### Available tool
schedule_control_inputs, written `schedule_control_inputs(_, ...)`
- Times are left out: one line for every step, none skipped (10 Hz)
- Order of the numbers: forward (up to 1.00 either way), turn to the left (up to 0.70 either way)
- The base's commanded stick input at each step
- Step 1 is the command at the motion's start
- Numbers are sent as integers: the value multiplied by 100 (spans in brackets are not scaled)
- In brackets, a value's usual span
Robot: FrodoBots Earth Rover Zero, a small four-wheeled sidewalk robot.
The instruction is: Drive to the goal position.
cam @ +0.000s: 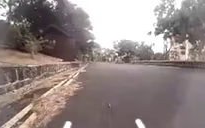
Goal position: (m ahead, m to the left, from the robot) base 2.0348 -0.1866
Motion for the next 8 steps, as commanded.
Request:
schedule_control_inputs(70, 0)
schedule_control_inputs(70, 0)
schedule_control_inputs(70, 0)
schedule_control_inputs(70, 0)
schedule_control_inputs(70, 0)
schedule_control_inputs(70, 0)
schedule_control_inputs(70, 0)
schedule_control_inputs(70, 0)
